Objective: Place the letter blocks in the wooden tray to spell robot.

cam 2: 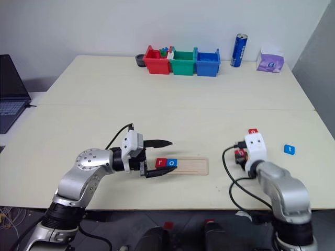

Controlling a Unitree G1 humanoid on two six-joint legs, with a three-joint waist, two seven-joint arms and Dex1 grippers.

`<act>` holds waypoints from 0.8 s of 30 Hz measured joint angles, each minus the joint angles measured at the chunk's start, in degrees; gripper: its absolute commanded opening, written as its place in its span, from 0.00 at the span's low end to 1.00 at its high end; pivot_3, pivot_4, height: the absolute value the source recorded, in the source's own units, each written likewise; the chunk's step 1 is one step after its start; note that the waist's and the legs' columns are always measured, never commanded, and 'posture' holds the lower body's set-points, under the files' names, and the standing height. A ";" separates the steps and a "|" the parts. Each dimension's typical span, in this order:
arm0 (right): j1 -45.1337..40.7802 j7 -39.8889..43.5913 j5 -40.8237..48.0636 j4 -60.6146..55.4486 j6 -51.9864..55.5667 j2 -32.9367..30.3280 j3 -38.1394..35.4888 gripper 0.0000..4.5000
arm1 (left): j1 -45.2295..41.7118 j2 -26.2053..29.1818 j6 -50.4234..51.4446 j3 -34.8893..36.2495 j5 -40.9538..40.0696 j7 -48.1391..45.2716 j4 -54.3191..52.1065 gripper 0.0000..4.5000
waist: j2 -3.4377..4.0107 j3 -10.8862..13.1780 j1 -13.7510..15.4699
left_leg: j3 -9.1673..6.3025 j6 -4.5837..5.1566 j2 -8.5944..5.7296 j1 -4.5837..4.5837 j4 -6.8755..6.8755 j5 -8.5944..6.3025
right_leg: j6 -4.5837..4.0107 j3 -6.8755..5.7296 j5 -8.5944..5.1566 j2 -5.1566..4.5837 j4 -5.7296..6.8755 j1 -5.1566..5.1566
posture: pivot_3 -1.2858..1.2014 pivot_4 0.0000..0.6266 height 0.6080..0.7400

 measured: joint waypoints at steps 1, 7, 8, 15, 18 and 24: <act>1.90 0.19 0.67 -3.63 3.00 0.75 -0.82 0.33 | -0.07 -0.05 0.03 -0.31 -0.15 -0.13 -0.07 1.00 | 0.00 -0.01 -0.03 | 0.00 0.00 0.01 0.03 0.00 0.00 | 0.00 -0.02 0.00 0.07 0.00 0.03 | 0.52 0.24 1.00; 3.00 -0.37 1.88 -11.40 13.09 5.94 -2.08 0.33 | -1.99 -1.10 0.09 -2.38 -0.23 -1.25 -0.06 1.00 | 0.02 -0.01 -0.37 | 0.07 0.00 0.08 0.24 0.02 0.01 | 0.08 -0.02 -0.06 0.27 0.00 0.18 | 0.52 0.24 1.00; 2.77 -0.54 1.87 -11.39 13.48 6.38 -2.11 0.33 | -2.08 -1.10 0.13 -2.44 -0.23 -1.31 -0.06 1.00 | 0.02 -0.02 -0.36 | 0.06 0.00 0.09 0.30 0.02 0.01 | 0.07 -0.03 -0.07 0.27 -0.01 0.23 | 0.52 0.24 1.00; 1.70 -1.53 1.87 -10.53 13.83 8.60 -1.77 0.72 | -3.10 -1.13 0.20 -2.66 -0.23 -2.38 0.27 1.00 | 0.02 -0.01 -0.33 | 0.07 0.00 0.09 0.29 0.02 0.01 | 0.07 0.00 -0.08 0.27 -0.04 0.25 | 0.52 0.24 1.00; 0.99 -1.52 1.97 -10.24 13.84 9.66 -1.85 0.96 | -3.09 -1.12 0.19 -2.68 -0.23 -2.43 0.28 1.00 | 0.02 -0.01 -0.31 | 0.07 0.00 0.09 0.28 0.02 0.01 | 0.07 -0.01 -0.08 0.26 -0.04 0.25 | 0.52 0.24 1.00; -4.19 1.34 3.79 -10.02 13.85 3.52 -7.98 0.99 | -2.59 -1.07 0.01 -2.68 -0.28 -2.63 0.28 1.00 | 0.03 -0.01 -0.26 | 0.07 0.00 0.05 0.25 0.03 0.01 | 0.07 -0.01 -0.08 0.23 -0.07 0.24 | 0.52 0.24 1.00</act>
